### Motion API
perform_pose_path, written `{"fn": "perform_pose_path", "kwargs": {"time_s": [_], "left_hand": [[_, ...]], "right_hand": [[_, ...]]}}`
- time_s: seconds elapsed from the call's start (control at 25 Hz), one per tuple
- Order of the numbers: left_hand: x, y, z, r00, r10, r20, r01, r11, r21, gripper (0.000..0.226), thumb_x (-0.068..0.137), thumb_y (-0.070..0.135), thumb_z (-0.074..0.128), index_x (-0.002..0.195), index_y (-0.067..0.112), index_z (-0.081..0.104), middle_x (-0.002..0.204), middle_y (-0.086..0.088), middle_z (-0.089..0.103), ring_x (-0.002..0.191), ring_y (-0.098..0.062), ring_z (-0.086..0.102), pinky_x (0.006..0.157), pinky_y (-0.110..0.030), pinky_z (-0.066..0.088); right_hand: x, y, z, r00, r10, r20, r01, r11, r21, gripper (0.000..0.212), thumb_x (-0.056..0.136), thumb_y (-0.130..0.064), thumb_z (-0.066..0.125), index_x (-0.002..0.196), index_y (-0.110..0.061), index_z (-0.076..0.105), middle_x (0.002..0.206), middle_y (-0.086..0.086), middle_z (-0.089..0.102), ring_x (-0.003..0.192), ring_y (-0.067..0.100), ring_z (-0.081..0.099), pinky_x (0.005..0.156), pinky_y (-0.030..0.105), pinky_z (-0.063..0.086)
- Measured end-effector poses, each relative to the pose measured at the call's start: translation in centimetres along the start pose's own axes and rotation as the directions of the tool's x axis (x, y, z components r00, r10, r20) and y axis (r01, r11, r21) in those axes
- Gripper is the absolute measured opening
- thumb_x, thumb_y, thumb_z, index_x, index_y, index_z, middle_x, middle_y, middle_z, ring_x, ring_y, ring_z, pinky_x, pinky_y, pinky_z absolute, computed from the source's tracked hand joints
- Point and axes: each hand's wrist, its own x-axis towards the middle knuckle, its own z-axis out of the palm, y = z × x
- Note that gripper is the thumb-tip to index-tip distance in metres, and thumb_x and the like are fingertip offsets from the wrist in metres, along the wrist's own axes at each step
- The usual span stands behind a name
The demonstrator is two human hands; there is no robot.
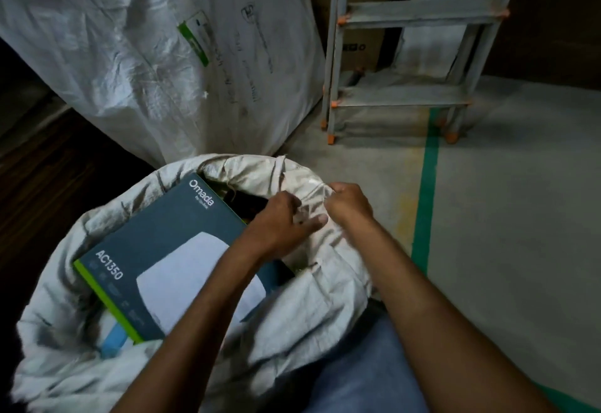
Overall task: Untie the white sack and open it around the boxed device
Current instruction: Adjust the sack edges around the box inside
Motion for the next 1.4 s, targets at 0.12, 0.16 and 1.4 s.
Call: {"fn": "perform_pose_path", "kwargs": {"time_s": [0.12,0.16,1.4], "left_hand": [[-4.5,0.2,2.6,0.989,-0.035,0.141,0.048,0.995,-0.093,0.062,0.083,0.079,0.055,0.108,0.023,0.063,0.097,0.008,0.07,0.091,-0.013,0.068,0.086,-0.036,0.056],[-5.6,0.5,3.0,0.99,-0.026,0.138,0.045,0.989,-0.137,0.06,0.083,0.082,0.052,0.1,0.026,0.066,0.09,0.012,0.07,0.085,-0.008,0.068,0.081,-0.032,0.055],[-14.1,4.0,10.7,0.741,0.343,-0.577,-0.002,0.86,0.51,0.05,0.089,0.032,0.072,0.136,0.026,0.057,0.115,-0.002,0.057,0.096,-0.024,0.061,0.06,-0.029,0.038]], "right_hand": [[0.4,1.2,-0.6,0.994,0.031,0.109,-0.056,0.97,0.237,0.033,0.092,-0.012,0.058,0.122,-0.019,0.069,0.119,0.003,0.072,0.104,0.025,0.067,0.093,0.034,0.055],[-0.1,1.5,-0.8,0.993,0.023,0.112,-0.054,0.958,0.283,0.032,0.094,-0.014,0.059,0.126,-0.015,0.066,0.12,0.004,0.07,0.105,0.025,0.066,0.09,0.031,0.053],[-5.0,7.0,-5.8,0.155,-0.986,0.058,0.48,0.024,-0.877,0.011,0.076,-0.02,0.061,0.083,-0.013,0.057,0.075,0.009,0.06,0.07,0.028,0.054,0.046,0.032,0.034]]}}
